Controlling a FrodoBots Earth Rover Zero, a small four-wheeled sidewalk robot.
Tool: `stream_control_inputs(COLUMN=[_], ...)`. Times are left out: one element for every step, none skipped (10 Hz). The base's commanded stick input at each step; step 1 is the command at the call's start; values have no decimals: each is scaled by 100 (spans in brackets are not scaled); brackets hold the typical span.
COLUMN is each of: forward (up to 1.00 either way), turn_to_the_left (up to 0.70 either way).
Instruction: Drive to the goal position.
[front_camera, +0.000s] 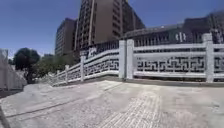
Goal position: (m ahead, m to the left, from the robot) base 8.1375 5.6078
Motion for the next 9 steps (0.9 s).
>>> stream_control_inputs(forward=[45,45,45,45,45,45,45,45,45], turn_to_the_left=[0,0,0,0,0,0,0,0,0])
